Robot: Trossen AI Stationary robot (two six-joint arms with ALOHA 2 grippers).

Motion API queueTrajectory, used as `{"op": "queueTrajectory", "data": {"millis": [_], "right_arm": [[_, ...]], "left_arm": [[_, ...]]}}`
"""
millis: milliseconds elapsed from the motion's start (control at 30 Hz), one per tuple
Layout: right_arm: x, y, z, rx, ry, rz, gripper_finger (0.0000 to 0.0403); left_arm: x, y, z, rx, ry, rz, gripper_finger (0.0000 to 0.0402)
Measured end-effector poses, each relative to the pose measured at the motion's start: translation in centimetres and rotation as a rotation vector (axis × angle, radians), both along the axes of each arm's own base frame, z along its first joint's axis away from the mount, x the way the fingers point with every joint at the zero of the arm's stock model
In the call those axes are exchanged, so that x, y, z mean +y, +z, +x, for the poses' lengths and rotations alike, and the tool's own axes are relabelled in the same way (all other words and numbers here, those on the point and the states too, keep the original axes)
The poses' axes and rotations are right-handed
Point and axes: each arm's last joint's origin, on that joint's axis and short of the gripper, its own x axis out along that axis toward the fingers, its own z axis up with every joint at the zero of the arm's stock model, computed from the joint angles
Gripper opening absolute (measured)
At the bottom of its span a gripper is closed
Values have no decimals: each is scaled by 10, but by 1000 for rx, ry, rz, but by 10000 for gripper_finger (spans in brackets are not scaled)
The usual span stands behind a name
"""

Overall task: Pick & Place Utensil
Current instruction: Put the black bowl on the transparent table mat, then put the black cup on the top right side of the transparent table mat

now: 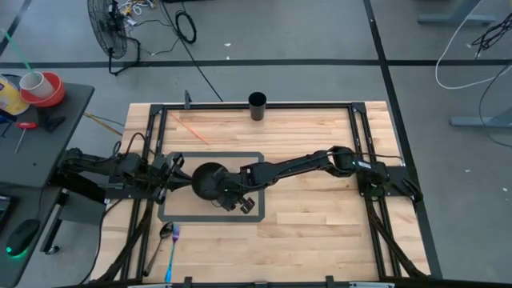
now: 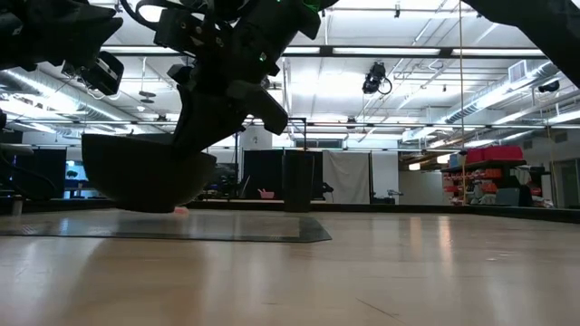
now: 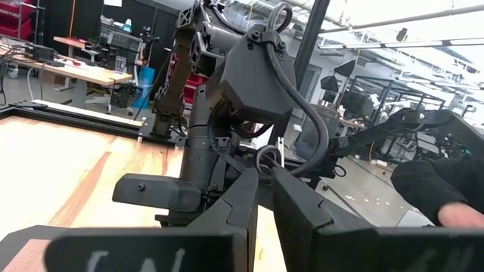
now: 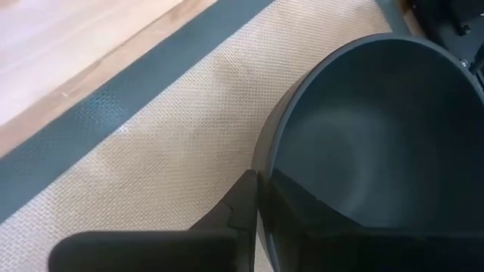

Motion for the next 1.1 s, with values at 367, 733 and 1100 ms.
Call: {"op": "queueTrajectory", "data": {"millis": [367, 733, 1100], "right_arm": [[-1, -17, -2, 3, -22, -19, 49], [0, -11, 3, -70, -51, -31, 125], [25, 8, 2, -118, -98, 22, 205]], "left_arm": [[0, 0, 0, 0, 0, 0, 46], [0, 0, 0, 0, 0, 0, 46], [0, 0, 0, 0, 0, 0, 46]]}}
